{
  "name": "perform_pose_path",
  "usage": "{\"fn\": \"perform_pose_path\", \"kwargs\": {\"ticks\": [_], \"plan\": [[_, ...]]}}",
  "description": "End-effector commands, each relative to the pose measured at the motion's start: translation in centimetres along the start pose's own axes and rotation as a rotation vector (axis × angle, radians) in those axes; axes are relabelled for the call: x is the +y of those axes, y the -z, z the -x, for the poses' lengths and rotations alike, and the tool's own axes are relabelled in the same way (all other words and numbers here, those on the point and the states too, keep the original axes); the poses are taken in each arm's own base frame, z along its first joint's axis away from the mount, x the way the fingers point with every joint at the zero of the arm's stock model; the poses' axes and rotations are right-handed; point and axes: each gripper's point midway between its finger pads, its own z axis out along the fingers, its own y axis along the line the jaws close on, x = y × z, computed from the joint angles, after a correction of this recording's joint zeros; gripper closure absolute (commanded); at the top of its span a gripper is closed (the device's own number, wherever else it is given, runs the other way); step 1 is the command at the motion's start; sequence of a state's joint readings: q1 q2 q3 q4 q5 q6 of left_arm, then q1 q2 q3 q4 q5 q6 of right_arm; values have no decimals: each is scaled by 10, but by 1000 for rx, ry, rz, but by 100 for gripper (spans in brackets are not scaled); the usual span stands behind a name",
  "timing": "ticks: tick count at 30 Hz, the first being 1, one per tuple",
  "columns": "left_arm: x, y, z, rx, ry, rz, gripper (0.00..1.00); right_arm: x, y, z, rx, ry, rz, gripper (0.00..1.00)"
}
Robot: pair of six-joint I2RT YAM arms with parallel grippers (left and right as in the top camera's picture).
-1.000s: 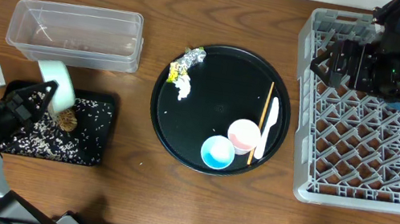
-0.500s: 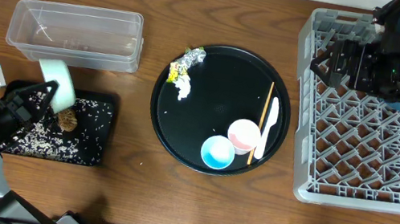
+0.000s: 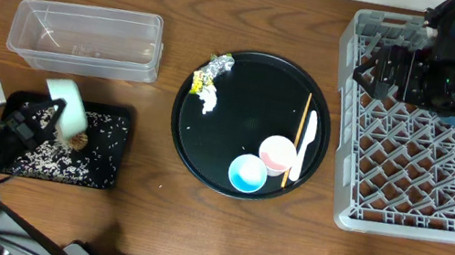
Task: Sort waste into correct bins and load items into the dishwasher rack
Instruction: 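Tilt the pale green bowl with the left gripper to pour rice onto tray, then hold the bowl inverted over the tray with the left gripper, shaking out rice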
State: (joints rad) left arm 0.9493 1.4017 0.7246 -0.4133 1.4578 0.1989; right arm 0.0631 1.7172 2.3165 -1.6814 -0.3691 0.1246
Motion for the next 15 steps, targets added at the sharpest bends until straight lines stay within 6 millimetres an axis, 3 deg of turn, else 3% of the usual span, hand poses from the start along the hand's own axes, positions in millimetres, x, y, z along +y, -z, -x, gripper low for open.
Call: {"fn": "perform_pose_path", "kwargs": {"ticks": [1, 11, 13, 15], "plan": [[16, 0, -4, 8, 40, 31, 94, 3, 0, -1, 0, 18, 5, 1], [37, -4, -12, 24, 108, 25, 94, 3, 0, -1, 0, 19, 5, 1], [35, -4, -11, 22, 77, 18, 93, 3, 0, -1, 0, 18, 5, 1], [20, -4, -7, 0, 32, -70, 94, 3, 0, -1, 0, 18, 5, 1]]}}
